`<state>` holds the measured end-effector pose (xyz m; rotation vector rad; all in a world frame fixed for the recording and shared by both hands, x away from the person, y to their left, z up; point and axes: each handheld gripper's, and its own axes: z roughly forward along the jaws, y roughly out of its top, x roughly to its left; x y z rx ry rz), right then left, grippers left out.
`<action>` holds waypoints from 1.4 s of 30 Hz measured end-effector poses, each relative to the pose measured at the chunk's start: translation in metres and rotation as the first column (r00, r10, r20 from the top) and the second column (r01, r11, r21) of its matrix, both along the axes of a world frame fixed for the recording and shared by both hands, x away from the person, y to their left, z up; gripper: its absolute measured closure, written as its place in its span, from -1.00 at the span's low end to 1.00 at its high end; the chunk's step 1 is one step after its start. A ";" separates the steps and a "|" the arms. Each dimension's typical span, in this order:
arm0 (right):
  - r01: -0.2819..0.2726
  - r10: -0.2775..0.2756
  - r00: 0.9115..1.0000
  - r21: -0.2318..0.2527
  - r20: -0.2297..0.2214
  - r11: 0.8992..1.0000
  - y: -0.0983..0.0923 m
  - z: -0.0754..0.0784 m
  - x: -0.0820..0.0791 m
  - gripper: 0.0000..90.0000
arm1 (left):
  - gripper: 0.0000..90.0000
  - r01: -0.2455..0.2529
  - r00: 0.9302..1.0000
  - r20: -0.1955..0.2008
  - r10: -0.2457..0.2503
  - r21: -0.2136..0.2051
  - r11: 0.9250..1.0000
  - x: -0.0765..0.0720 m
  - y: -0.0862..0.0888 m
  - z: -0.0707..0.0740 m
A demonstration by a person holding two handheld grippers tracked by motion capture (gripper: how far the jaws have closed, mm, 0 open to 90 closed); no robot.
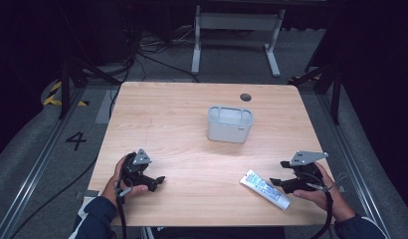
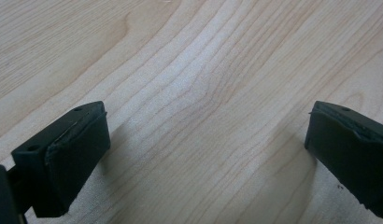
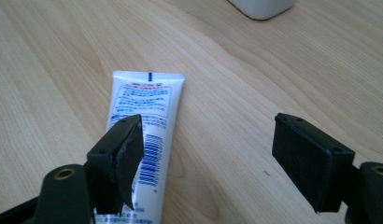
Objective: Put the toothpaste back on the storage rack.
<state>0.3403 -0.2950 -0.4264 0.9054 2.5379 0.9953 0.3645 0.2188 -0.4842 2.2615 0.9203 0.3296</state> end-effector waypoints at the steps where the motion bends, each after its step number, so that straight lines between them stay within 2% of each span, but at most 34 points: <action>1: -0.006 0.006 1.000 0.002 -0.007 1.000 0.003 0.000 -0.001 -0.43 | -0.99 0.001 1.000 0.000 -0.001 0.001 1.000 0.000 0.000 0.000; 13: -0.079 0.077 0.996 -0.040 -0.044 0.996 0.028 -0.006 -0.006 -0.41 | -0.99 0.000 1.000 0.000 0.000 0.000 1.000 0.000 0.000 0.000; 19: -0.120 0.111 0.989 -0.083 -0.101 0.989 0.044 -0.014 0.000 -0.39 | -0.99 0.001 1.000 0.000 -0.001 0.001 1.000 0.000 0.000 0.000; 27: -0.144 0.118 0.978 -0.149 -0.171 0.978 0.055 -0.024 0.011 -0.36 | -0.99 0.001 1.000 0.002 -0.001 0.002 1.000 0.000 0.000 0.000; 35: -0.178 0.138 0.969 -0.193 -0.203 0.965 0.063 -0.026 0.013 -0.29 | -0.99 0.000 1.000 0.000 0.000 -0.001 1.000 0.000 0.000 0.000; 40: -0.170 0.121 0.968 -0.221 -0.221 0.960 0.066 -0.027 0.014 -0.25 | -0.99 0.000 1.000 0.000 0.000 0.000 1.000 0.000 0.000 0.000; 41: -0.179 0.127 0.965 -0.223 -0.230 0.958 0.067 -0.027 0.014 -0.24 | -0.99 0.000 1.000 0.000 0.000 0.000 1.000 0.000 0.000 0.000; 42: -0.174 0.121 0.967 -0.234 -0.224 0.957 0.068 -0.027 0.014 -0.23 | -0.99 0.000 1.000 0.000 0.000 0.000 1.000 0.000 0.000 0.000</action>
